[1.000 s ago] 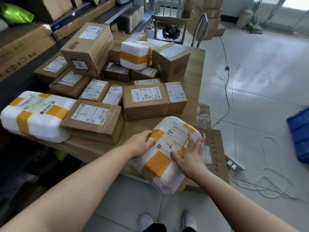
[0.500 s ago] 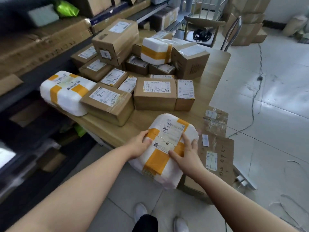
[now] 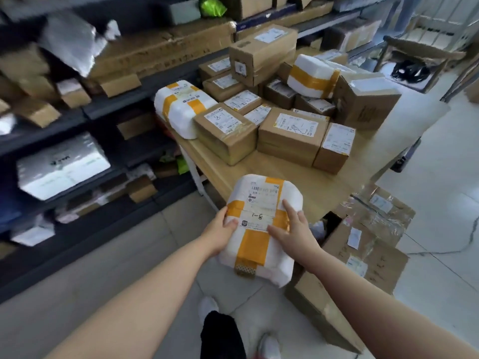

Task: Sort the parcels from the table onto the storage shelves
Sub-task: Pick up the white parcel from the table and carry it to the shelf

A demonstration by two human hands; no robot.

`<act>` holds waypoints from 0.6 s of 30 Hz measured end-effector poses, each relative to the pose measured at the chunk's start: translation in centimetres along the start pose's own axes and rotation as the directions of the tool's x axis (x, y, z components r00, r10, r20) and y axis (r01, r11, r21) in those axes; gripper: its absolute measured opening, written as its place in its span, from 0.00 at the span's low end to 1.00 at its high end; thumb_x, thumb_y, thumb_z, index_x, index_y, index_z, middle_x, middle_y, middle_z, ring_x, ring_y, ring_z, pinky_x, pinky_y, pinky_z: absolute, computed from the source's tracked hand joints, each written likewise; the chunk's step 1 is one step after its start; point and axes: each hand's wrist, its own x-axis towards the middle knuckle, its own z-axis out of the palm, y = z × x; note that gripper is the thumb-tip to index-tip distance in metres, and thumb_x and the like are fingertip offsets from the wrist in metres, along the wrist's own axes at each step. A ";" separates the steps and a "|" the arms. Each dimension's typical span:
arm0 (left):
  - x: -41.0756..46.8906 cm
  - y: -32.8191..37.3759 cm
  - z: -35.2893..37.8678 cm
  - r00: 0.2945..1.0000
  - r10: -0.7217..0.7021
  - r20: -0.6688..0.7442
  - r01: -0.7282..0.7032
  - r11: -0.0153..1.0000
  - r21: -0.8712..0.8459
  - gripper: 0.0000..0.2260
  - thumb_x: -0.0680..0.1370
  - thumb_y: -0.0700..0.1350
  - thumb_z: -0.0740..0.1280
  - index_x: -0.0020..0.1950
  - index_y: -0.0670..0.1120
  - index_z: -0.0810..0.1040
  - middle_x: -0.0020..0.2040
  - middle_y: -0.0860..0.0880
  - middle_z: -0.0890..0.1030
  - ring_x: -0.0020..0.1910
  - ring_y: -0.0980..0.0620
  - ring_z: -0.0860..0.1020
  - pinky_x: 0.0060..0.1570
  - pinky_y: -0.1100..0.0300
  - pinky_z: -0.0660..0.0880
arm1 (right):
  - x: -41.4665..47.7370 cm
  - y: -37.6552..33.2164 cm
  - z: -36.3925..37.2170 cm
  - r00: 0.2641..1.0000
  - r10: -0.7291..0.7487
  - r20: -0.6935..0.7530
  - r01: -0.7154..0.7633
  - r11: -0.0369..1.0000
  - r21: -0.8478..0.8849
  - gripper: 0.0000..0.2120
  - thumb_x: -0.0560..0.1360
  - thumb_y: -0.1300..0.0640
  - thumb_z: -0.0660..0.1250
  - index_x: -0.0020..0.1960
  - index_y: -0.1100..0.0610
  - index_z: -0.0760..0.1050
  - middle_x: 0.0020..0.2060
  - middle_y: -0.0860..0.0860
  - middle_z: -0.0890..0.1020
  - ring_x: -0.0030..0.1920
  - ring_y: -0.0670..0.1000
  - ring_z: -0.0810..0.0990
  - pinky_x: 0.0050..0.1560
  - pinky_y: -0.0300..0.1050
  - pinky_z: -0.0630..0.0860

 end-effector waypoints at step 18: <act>-24.0 -20.5 -18.1 0.755 -0.439 -0.487 0.208 0.865 -0.457 0.23 0.82 0.55 0.58 0.76 0.55 0.58 0.68 0.49 0.74 0.63 0.45 0.75 0.63 0.48 0.73 | -9.5 -15.7 27.8 0.700 -0.310 0.644 0.531 0.828 -0.178 0.35 0.77 0.43 0.64 0.76 0.39 0.48 0.74 0.48 0.54 0.58 0.48 0.69 0.57 0.44 0.70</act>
